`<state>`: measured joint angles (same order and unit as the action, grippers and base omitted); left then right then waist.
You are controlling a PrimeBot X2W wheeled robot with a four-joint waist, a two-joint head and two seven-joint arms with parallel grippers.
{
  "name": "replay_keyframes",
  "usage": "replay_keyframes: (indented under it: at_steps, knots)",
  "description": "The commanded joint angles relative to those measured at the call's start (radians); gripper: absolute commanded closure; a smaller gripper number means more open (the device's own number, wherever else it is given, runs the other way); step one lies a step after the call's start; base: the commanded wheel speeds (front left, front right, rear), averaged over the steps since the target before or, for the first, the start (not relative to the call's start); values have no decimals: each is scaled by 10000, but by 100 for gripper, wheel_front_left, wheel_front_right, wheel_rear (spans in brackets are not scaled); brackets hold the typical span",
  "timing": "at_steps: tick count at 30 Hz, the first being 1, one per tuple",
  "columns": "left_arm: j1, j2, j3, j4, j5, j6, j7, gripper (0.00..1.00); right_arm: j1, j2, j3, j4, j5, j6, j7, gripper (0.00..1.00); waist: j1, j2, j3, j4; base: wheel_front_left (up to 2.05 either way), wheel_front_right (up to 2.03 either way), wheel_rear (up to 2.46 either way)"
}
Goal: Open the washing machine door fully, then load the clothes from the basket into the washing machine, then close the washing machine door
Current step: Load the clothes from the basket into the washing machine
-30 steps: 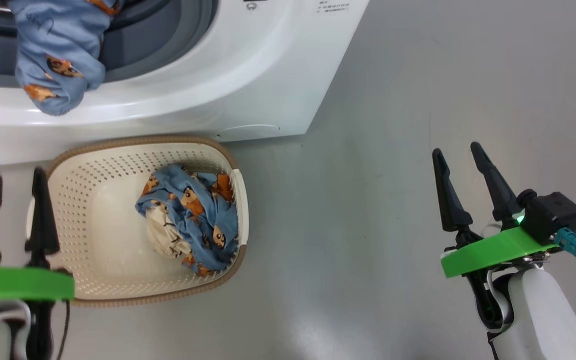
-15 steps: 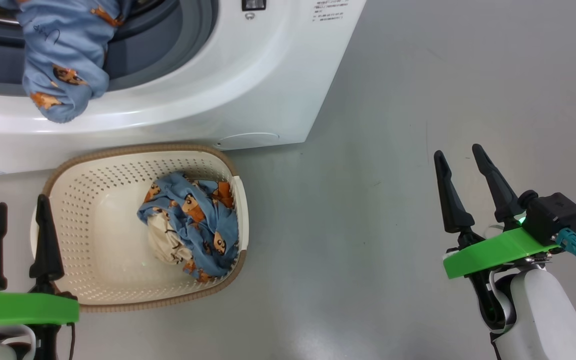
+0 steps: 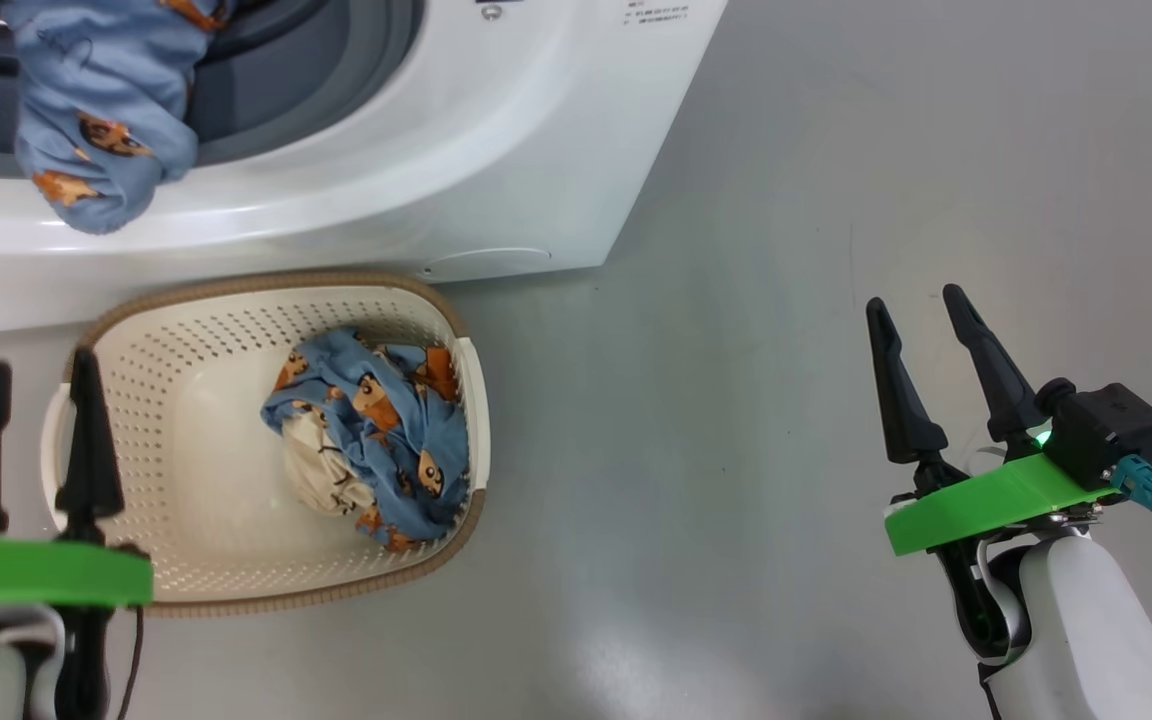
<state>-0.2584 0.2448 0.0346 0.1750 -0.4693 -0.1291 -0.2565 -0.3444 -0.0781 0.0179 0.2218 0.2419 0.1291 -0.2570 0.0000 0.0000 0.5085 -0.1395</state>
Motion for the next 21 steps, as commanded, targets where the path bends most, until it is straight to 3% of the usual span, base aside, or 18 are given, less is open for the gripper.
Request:
replay_keyframes:
  at_steps: [1, 21]
  knots:
    - [-293, 416, 241, -84, -66, -15, -53, 0, 177, 31, 224, -257, 71, 16, -48, 0, 0, 0, 93, -33, 0, 0, 0]
    - [-3851, 1664, -1283, 2602, -609, -15, -53, 0, -322, 219, 368, -358, 57, 16, -48, 0, 0, 0, 1019, -458, 0, 0, 0]
